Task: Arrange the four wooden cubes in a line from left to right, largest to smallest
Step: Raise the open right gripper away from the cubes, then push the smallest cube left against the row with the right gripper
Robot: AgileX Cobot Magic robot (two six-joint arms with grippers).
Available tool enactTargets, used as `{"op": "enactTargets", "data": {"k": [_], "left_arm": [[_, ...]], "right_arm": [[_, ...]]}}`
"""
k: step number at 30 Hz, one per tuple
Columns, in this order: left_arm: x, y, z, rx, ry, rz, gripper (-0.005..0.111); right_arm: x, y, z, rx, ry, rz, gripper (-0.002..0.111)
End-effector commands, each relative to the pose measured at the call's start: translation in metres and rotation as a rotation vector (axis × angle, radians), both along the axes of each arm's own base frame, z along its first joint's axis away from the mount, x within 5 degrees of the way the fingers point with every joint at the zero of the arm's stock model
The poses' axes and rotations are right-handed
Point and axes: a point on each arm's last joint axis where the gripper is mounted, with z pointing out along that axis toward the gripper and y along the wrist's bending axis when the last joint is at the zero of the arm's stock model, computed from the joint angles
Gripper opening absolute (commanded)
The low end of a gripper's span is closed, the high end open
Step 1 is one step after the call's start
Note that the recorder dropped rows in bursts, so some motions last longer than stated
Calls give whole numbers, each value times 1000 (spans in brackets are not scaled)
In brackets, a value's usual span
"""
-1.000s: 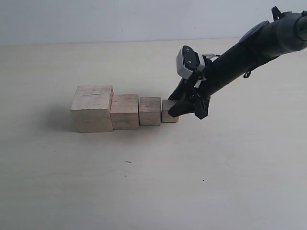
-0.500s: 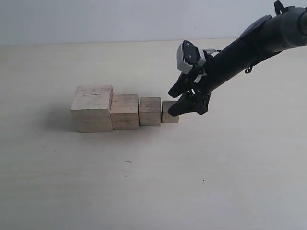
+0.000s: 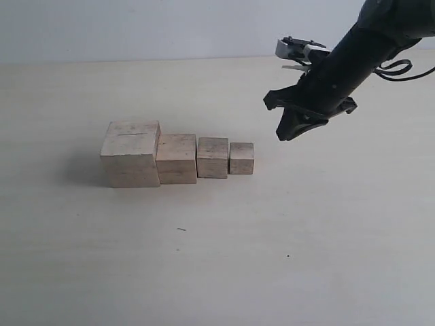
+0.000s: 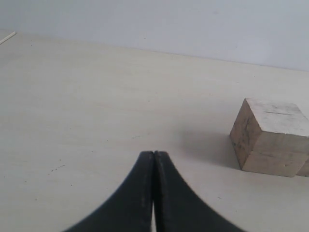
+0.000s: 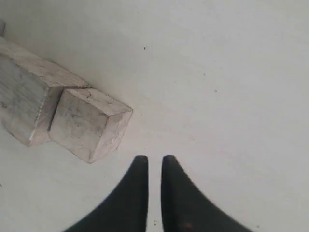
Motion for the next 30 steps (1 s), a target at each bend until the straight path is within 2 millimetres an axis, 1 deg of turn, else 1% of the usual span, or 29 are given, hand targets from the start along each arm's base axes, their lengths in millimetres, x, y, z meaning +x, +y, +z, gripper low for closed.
{"op": "enactTargets", "data": {"k": [1, 4, 6, 8, 9, 12, 16, 19, 25, 30], "left_arm": [[0, -1, 0, -8, -14, -6, 0], [0, -1, 0, -8, -14, -6, 0], [0, -1, 0, -8, -14, -6, 0], [0, -1, 0, -8, -14, -6, 0], [0, -1, 0, -8, -14, -6, 0], [0, -1, 0, -8, -14, -6, 0], [0, -1, 0, -8, -14, -6, 0], [0, -1, 0, -8, -14, -6, 0], [0, -1, 0, -8, -14, -6, 0], [0, -1, 0, -8, -14, -6, 0]], "right_arm": [[-8, 11, 2, -17, 45, -61, 0], [-11, 26, 1, -59, 7, -97, 0], [-14, 32, -1, -131, -31, -133, 0], [-14, 33, -3, -191, -49, -178, 0], [-14, 33, -4, -194, -43, -191, 0], [-14, 34, -15, -208, -17, -191, 0], [-12, 35, -32, -219, 13, -191, 0], [-12, 36, -37, -211, 24, -198, 0], [-14, 45, -36, -115, 35, -142, 0], [-13, 46, -35, -107, 34, -146, 0]]}}
